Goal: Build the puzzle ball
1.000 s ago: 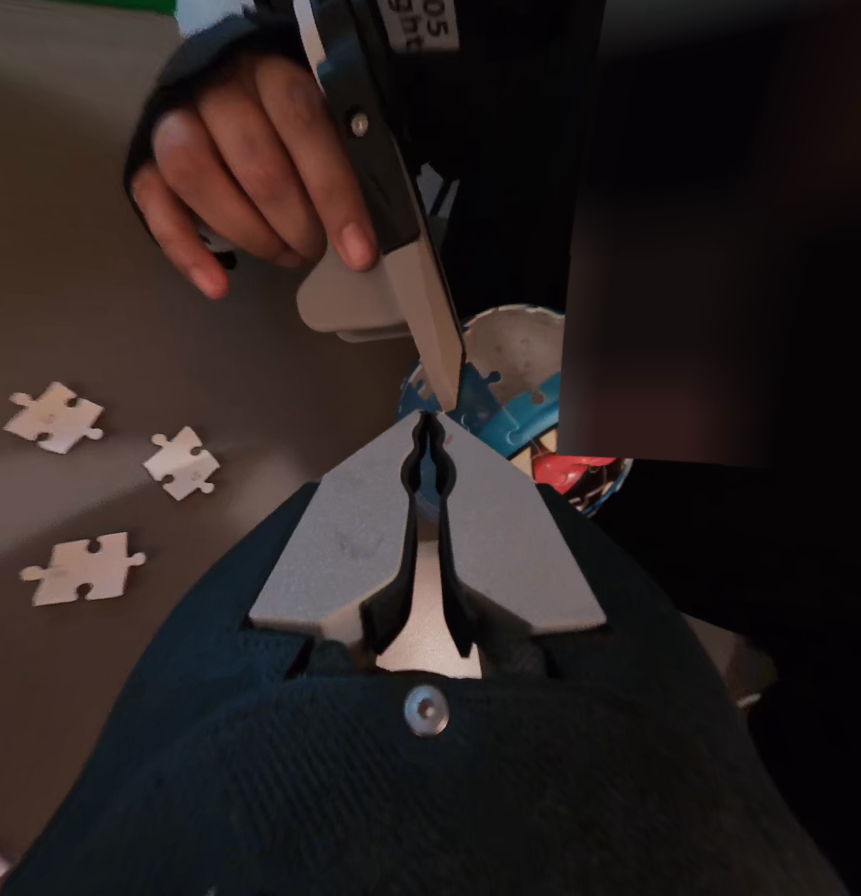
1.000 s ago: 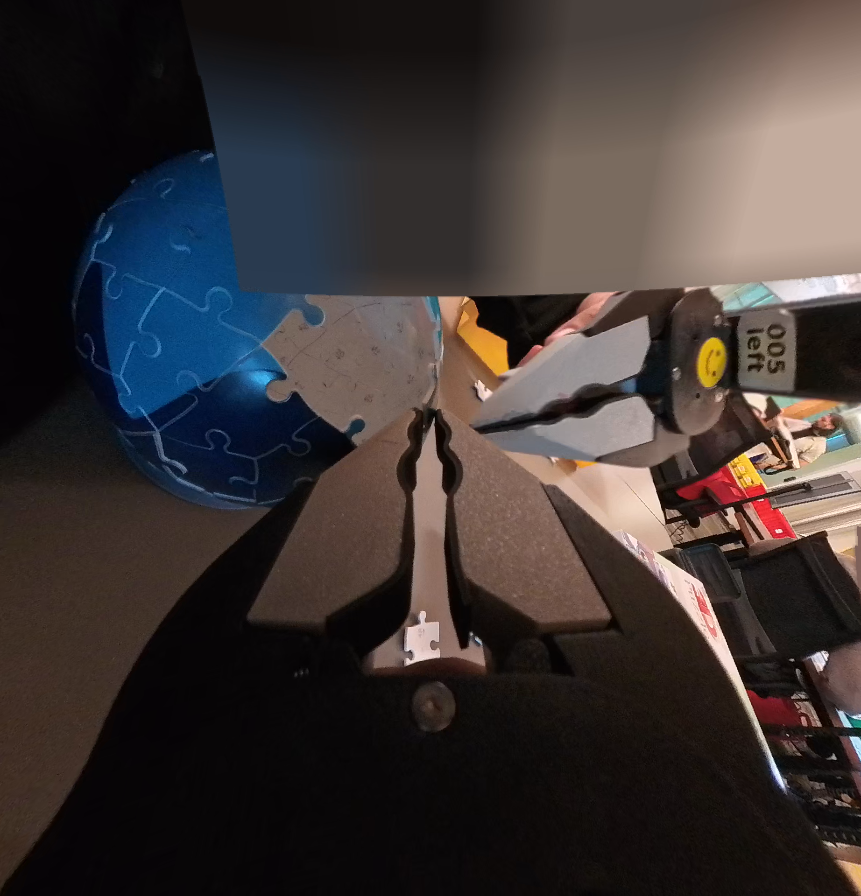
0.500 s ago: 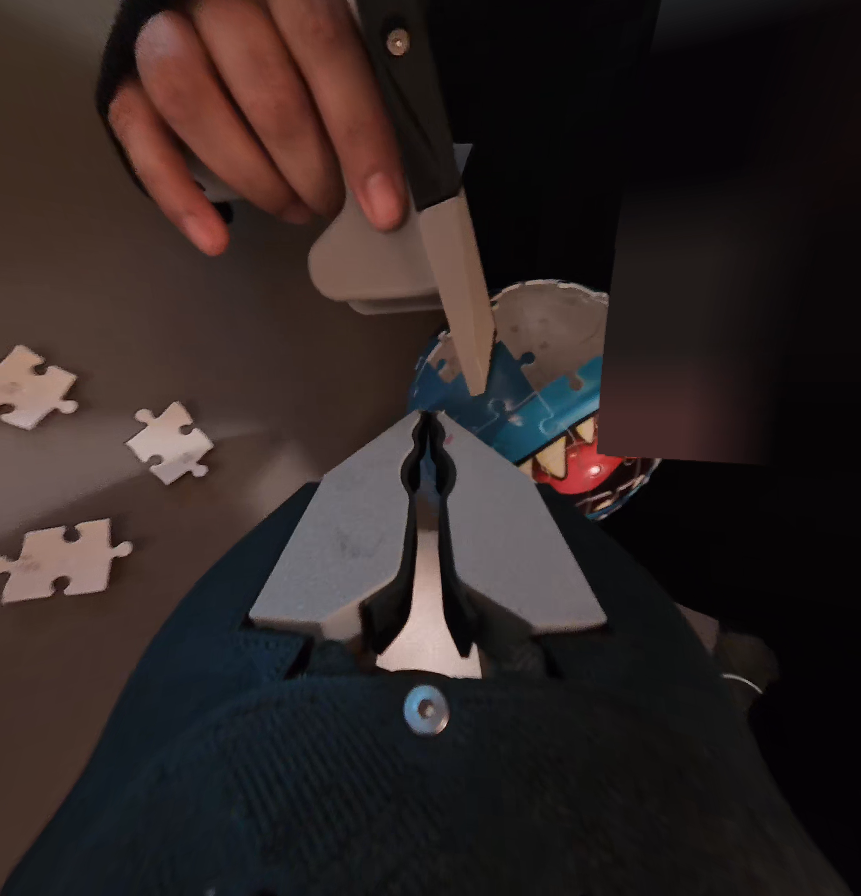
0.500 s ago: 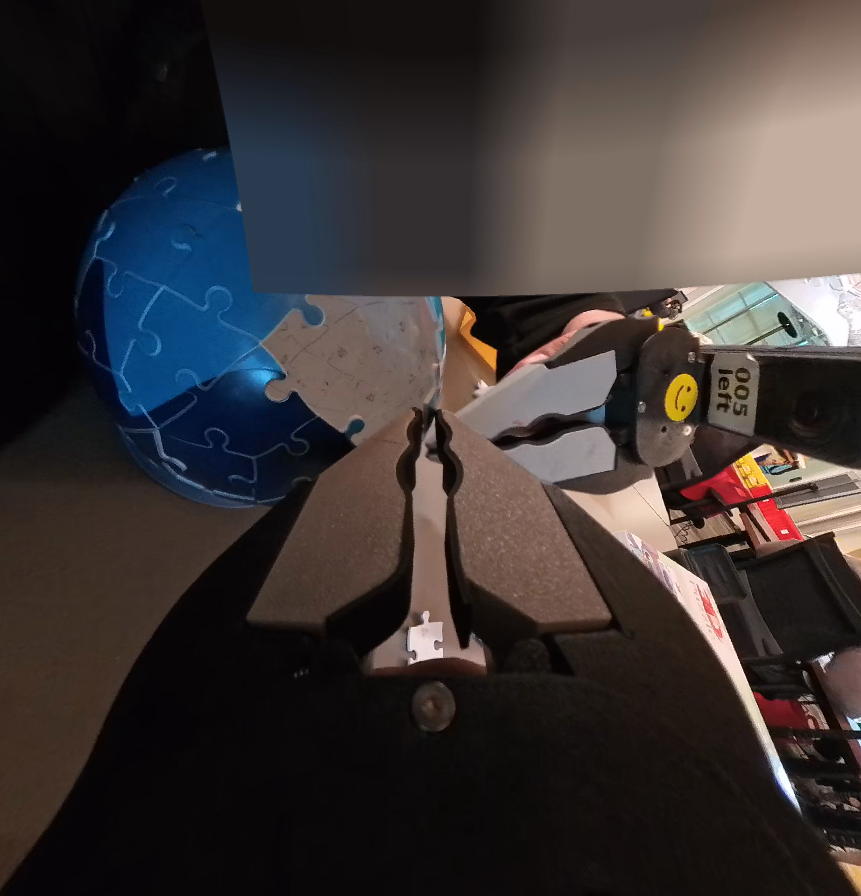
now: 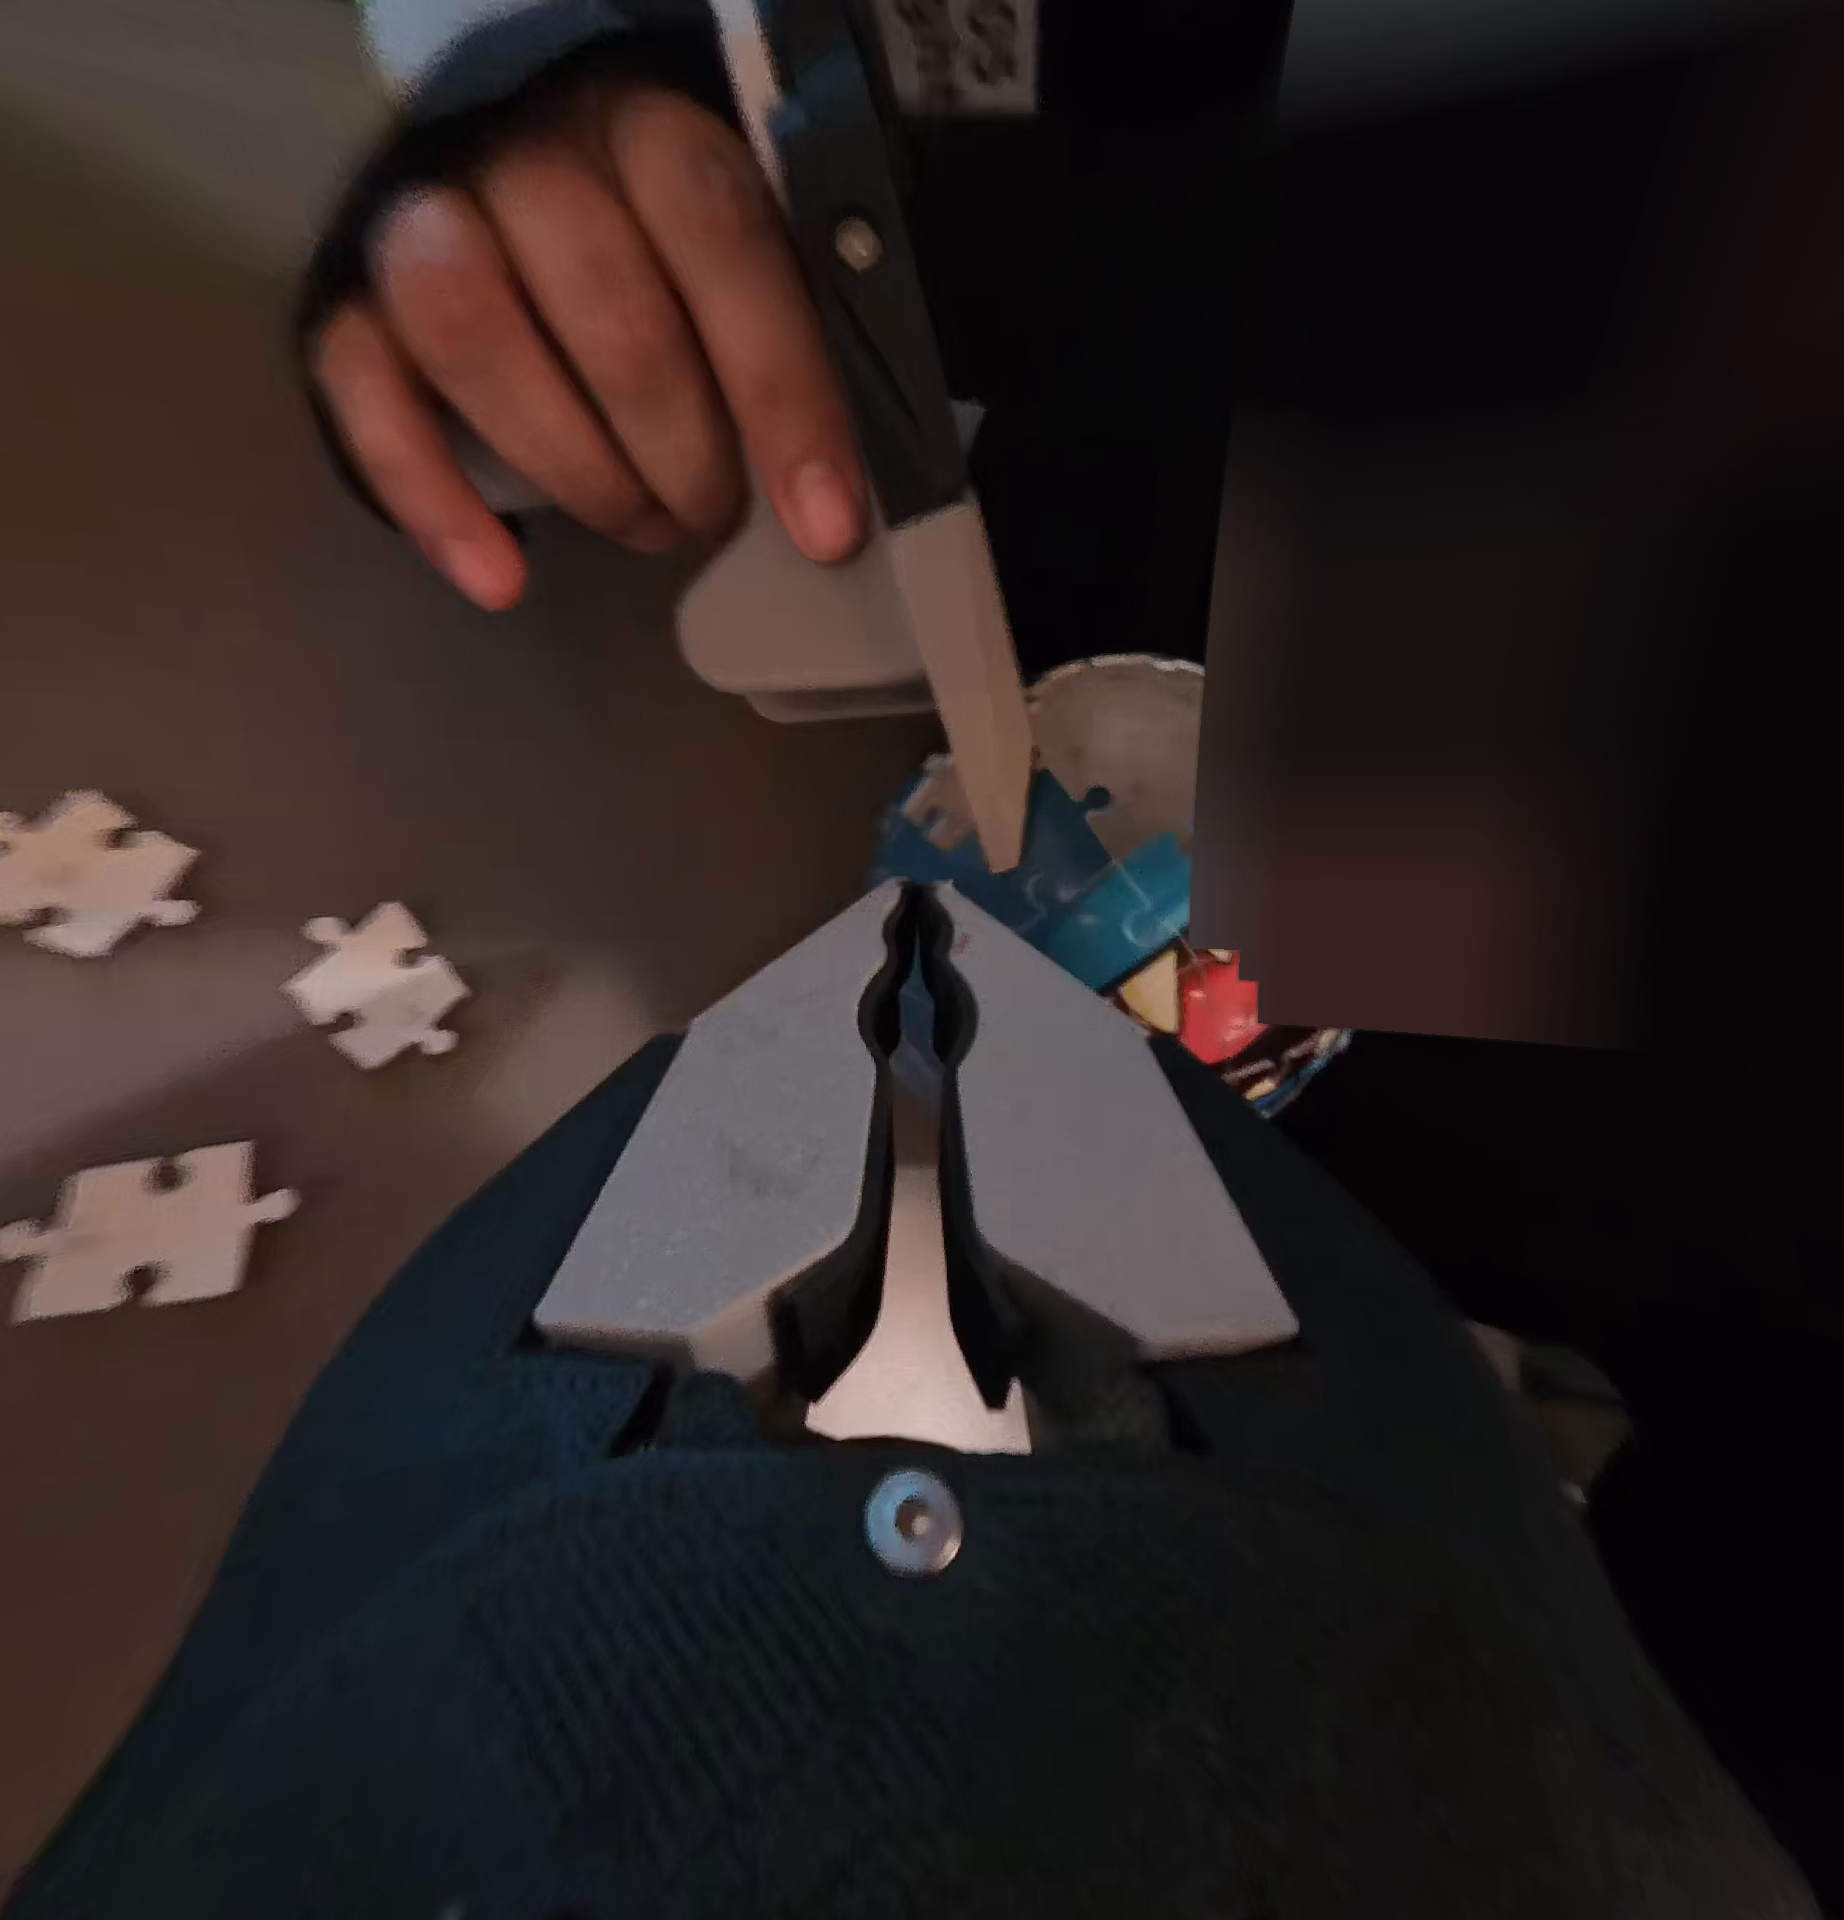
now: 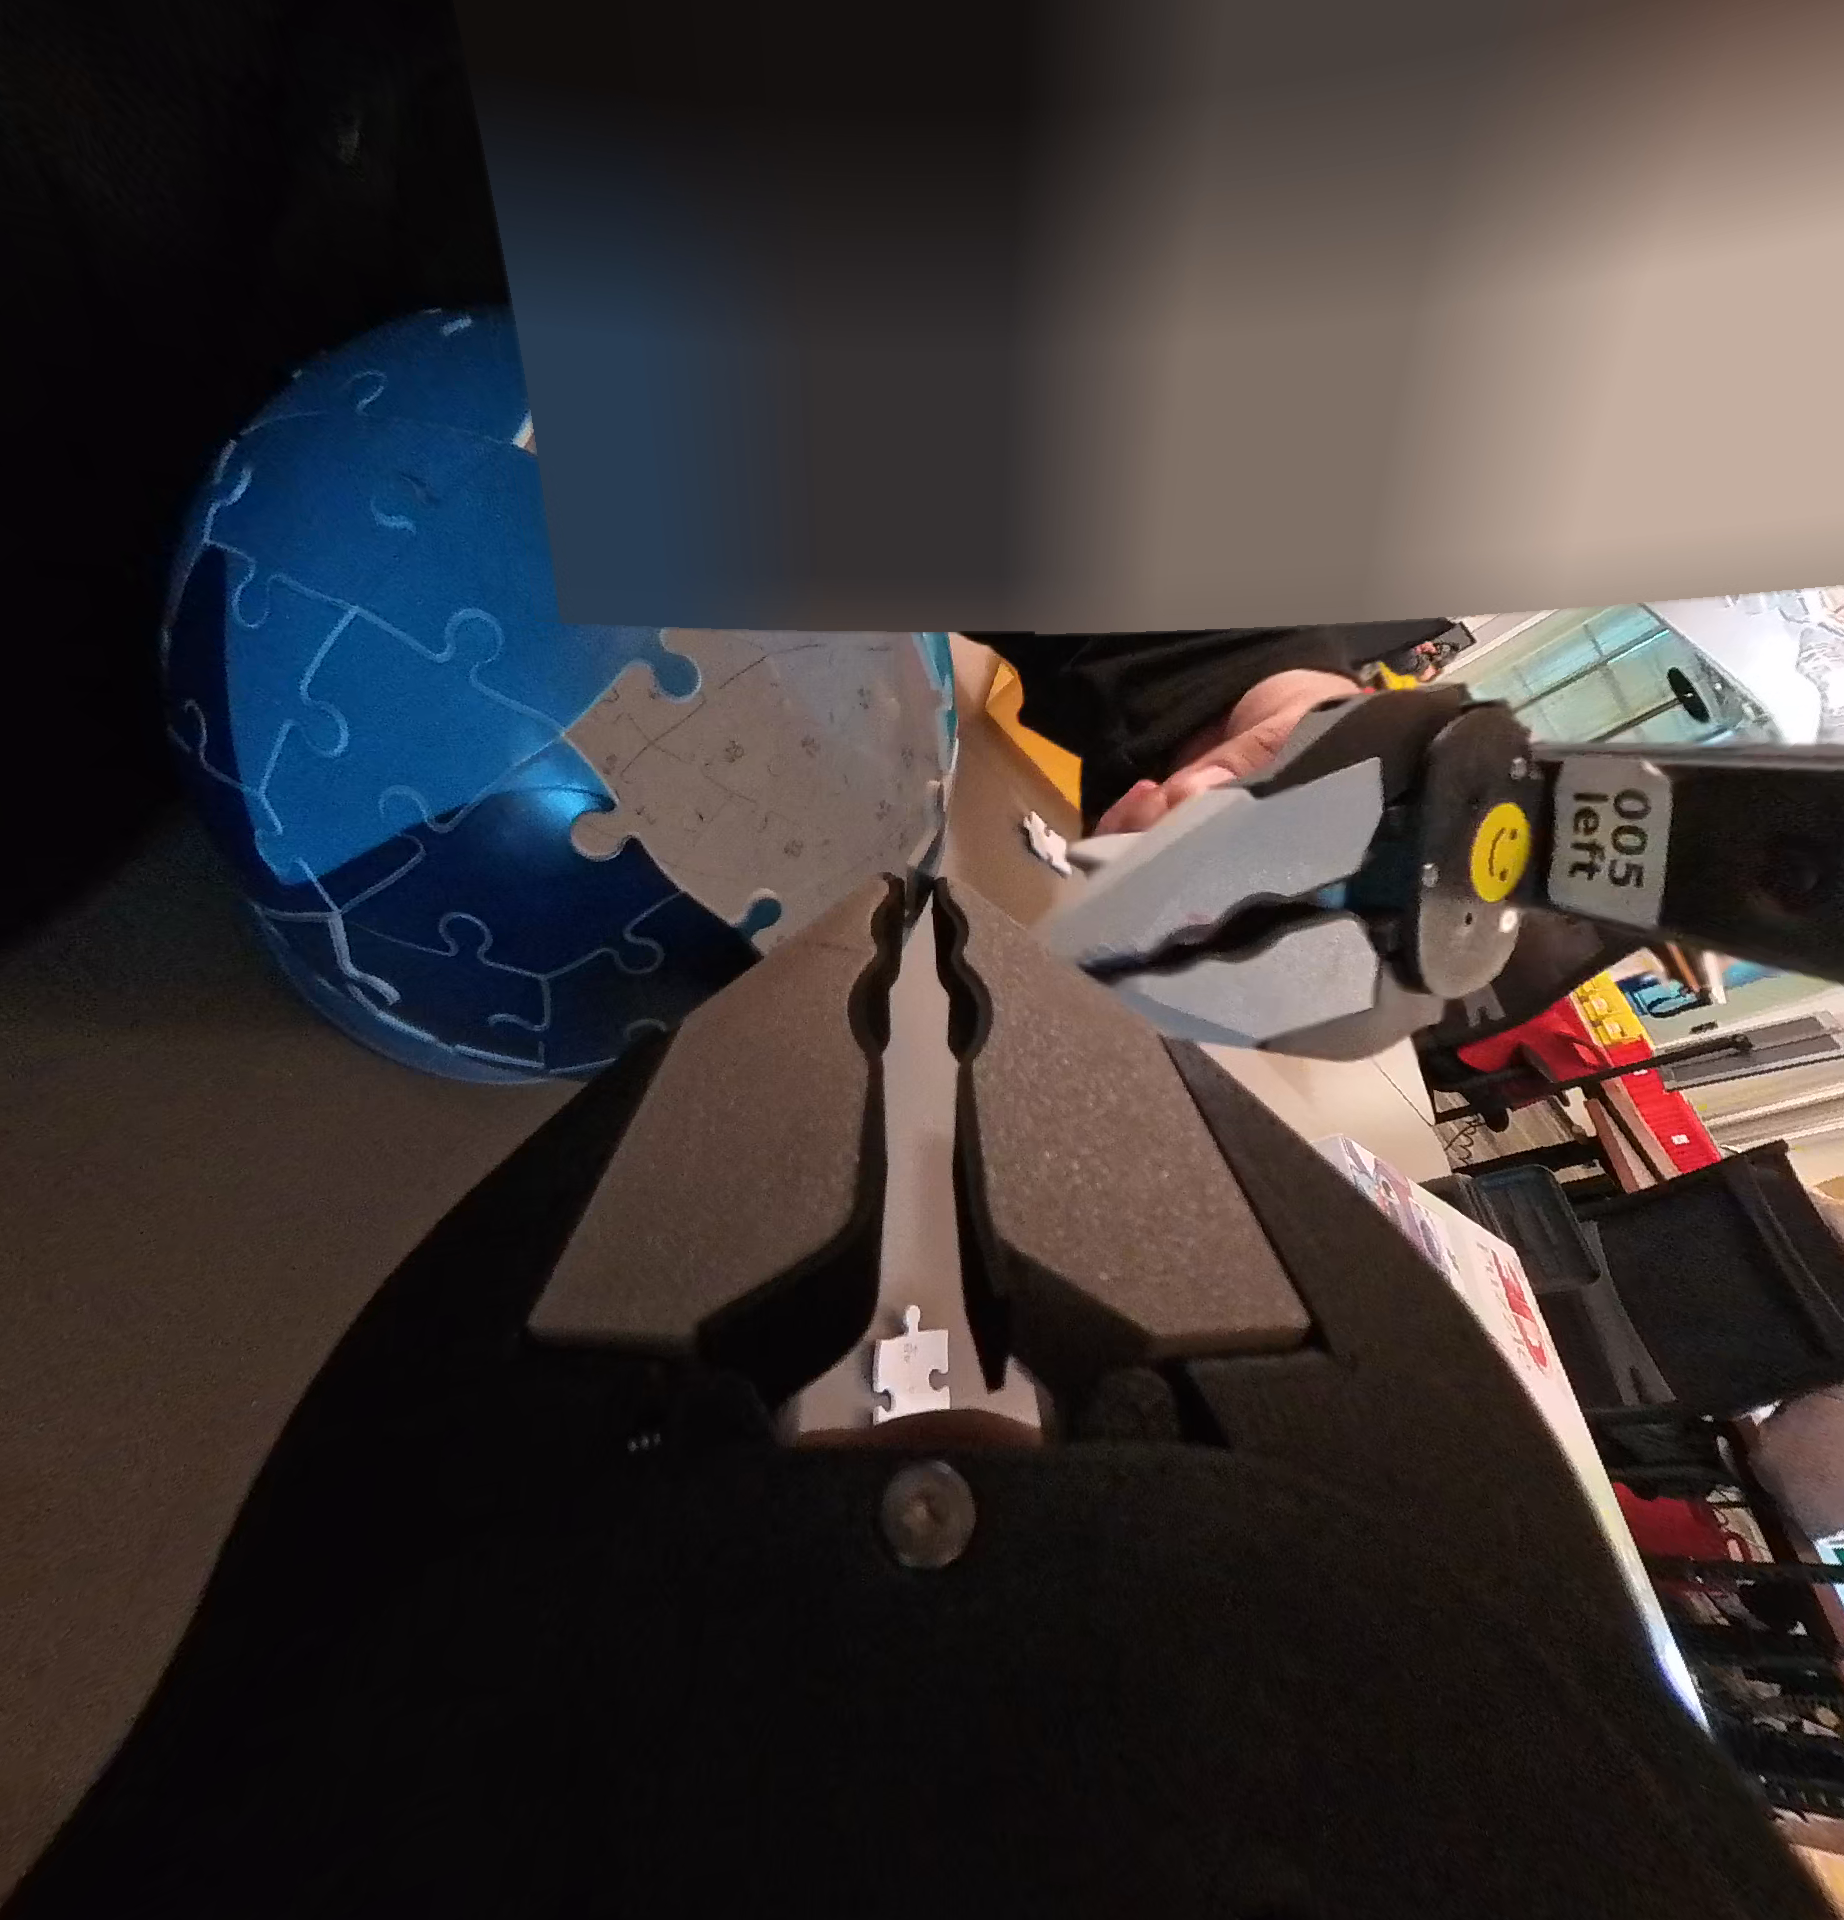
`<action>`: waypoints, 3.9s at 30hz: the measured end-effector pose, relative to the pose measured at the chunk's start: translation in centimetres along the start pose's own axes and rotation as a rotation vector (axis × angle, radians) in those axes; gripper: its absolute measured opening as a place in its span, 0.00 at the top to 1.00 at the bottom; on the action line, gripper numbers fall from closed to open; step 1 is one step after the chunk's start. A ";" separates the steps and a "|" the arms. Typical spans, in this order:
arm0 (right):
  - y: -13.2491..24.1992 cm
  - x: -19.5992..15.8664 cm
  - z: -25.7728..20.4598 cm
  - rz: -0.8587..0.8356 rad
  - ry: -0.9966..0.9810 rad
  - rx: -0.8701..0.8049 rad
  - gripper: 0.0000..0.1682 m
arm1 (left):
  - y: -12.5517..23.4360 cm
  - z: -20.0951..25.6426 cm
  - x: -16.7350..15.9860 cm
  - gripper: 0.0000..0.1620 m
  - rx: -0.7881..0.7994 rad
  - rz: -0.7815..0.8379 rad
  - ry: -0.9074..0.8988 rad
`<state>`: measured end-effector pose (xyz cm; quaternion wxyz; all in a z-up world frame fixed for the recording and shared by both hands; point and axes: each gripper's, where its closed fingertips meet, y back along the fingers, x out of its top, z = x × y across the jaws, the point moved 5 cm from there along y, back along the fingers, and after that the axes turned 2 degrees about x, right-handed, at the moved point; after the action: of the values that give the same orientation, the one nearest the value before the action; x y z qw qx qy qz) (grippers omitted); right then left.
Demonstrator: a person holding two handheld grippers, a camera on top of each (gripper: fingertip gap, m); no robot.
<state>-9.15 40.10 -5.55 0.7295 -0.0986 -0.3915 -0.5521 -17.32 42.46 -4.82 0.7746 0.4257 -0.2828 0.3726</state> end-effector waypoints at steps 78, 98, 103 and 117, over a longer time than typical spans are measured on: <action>0.1 -0.1 -0.3 -0.004 0.000 0.006 0.99 | 1.3 -1.3 -0.6 1.00 0.052 0.034 0.065; 1.5 -0.6 0.6 0.120 -0.202 0.058 0.87 | 3.4 1.8 -2.0 1.00 0.181 0.201 0.078; 3.0 -1.0 0.9 0.244 -0.417 0.162 0.86 | 5.3 2.9 -1.8 1.00 0.301 0.300 0.070; 6.0 -3.0 1.5 0.309 -1.022 0.038 0.83 | 4.3 11.2 -4.1 0.94 0.602 0.489 0.018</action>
<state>-4.81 45.37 -4.90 0.5203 -0.3980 -0.6878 -0.3127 -24.51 32.84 -0.62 0.5058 0.5509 -0.2470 0.6162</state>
